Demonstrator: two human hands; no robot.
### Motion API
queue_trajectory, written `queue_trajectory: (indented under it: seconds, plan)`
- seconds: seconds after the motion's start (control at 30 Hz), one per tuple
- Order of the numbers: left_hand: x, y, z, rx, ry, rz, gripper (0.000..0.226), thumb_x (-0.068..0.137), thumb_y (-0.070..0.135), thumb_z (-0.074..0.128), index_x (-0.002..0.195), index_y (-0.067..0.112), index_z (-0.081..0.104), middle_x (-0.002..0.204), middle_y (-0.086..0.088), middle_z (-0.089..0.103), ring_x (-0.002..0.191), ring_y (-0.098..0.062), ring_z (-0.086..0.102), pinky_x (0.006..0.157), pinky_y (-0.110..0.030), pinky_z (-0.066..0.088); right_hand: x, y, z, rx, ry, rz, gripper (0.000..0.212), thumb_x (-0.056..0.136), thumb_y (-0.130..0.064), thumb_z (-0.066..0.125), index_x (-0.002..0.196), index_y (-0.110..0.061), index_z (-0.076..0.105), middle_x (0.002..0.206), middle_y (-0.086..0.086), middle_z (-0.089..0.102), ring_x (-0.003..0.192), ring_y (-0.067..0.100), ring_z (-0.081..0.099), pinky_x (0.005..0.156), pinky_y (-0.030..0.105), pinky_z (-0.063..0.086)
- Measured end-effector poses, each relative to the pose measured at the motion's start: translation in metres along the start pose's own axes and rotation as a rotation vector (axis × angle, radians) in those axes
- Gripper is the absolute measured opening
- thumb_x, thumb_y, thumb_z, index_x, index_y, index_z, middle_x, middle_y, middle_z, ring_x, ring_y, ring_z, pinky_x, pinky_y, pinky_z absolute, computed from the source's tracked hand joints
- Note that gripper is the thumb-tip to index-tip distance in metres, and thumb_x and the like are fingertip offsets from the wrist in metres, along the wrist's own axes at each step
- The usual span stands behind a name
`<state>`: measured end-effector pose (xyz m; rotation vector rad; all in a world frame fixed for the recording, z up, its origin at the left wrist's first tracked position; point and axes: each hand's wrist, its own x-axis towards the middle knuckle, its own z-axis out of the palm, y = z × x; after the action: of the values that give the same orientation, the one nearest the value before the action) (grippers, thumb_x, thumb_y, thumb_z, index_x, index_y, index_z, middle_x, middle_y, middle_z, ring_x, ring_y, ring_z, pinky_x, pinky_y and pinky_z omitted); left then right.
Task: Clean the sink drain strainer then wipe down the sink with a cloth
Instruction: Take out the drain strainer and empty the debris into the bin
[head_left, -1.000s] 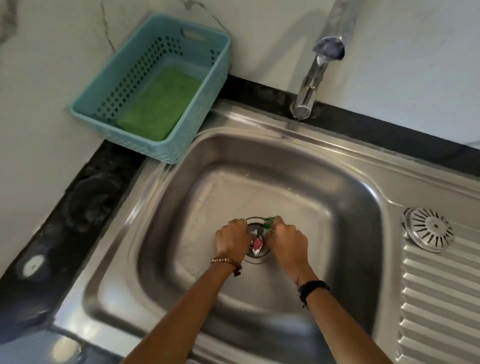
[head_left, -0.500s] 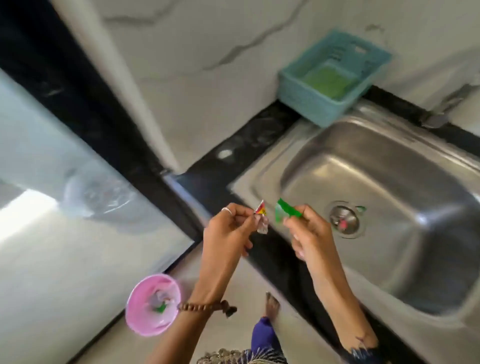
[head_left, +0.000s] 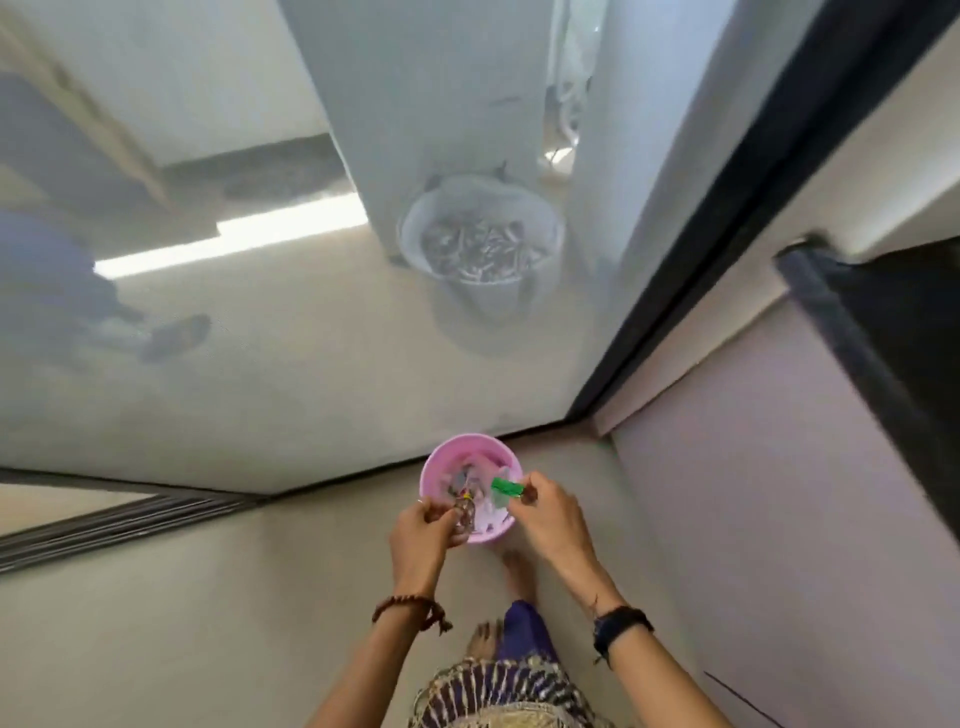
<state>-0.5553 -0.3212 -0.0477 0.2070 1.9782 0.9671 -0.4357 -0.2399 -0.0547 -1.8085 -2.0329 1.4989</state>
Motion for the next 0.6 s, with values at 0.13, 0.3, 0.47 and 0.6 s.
queue_trajectory:
  seconds: [0.13,0.3,0.47,0.6]
  plan:
    - [0.108,-0.067,0.029,0.013,0.055,-0.103,0.009,0.079,-0.009,0.054,0.078,-0.003,0.062,0.077,-0.021,0.067,0.043,-0.01,0.063,0.045,-0.014,0.052,0.09,0.048,0.082,-0.019,-0.038,0.065,0.023,0.087,-0.009,0.053,0.109,-0.011,0.056,0.101,0.01,0.066,0.077,0.021,0.056,0.05,0.02,0.036]
    - [0.222,-0.158,0.063,0.211,0.135,-0.11,0.018,0.079,-0.007,0.05,0.091,-0.004,0.064,0.089,-0.023,0.069,0.075,-0.033,0.066,0.068,-0.034,0.057,0.185,0.115,0.163,-0.022,-0.141,0.118,0.024,0.085,0.003,0.048,0.106,-0.008,0.049,0.089,0.002,0.052,0.08,0.019,0.049,0.047,0.01,0.034]
    - [0.243,-0.188,0.074,0.173,0.049,-0.095,0.033,0.088,-0.008,0.042,0.119,-0.001,0.051,0.096,-0.019,0.057,0.065,-0.031,0.059,0.042,-0.015,0.051,0.205,0.137,0.182,0.117,-0.187,0.238,0.019,0.085,0.002,0.047,0.096,-0.01,0.056,0.086,0.006,0.055,0.078,0.023,0.056,0.078,0.04,0.052]
    - [0.186,-0.131,0.068,-0.089,0.027,-0.184,0.014,0.09,0.001,0.047,0.096,-0.003,0.059,0.075,-0.013,0.059,0.052,-0.02,0.055,0.041,-0.018,0.049,0.158,0.102,0.139,0.496,-0.109,0.413,0.02,0.091,-0.014,0.048,0.073,-0.019,0.056,0.073,0.006,0.061,0.053,0.016,0.055,0.046,0.024,0.05]
